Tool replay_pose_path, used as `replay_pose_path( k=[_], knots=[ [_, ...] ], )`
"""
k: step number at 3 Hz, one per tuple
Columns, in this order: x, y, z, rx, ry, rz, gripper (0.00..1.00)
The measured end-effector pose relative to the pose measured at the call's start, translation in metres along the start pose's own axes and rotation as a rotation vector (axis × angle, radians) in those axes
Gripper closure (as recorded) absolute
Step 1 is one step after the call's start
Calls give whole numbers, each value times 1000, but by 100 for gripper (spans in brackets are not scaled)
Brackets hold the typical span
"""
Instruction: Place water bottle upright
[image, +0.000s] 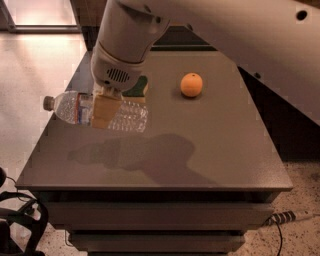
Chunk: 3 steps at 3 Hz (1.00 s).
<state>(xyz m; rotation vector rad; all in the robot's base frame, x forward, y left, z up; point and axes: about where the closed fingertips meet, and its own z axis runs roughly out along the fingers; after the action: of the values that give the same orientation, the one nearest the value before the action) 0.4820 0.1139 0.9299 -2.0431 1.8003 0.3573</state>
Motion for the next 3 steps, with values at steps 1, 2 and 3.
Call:
replay_pose_path(
  k=[1, 2, 3],
  knots=[
    [-9, -8, -18, 73, -119, -43, 100],
    [-12, -27, -33, 157, -267, -75, 100],
    [-9, -46, -46, 221, -428, -95, 100]
  ],
)
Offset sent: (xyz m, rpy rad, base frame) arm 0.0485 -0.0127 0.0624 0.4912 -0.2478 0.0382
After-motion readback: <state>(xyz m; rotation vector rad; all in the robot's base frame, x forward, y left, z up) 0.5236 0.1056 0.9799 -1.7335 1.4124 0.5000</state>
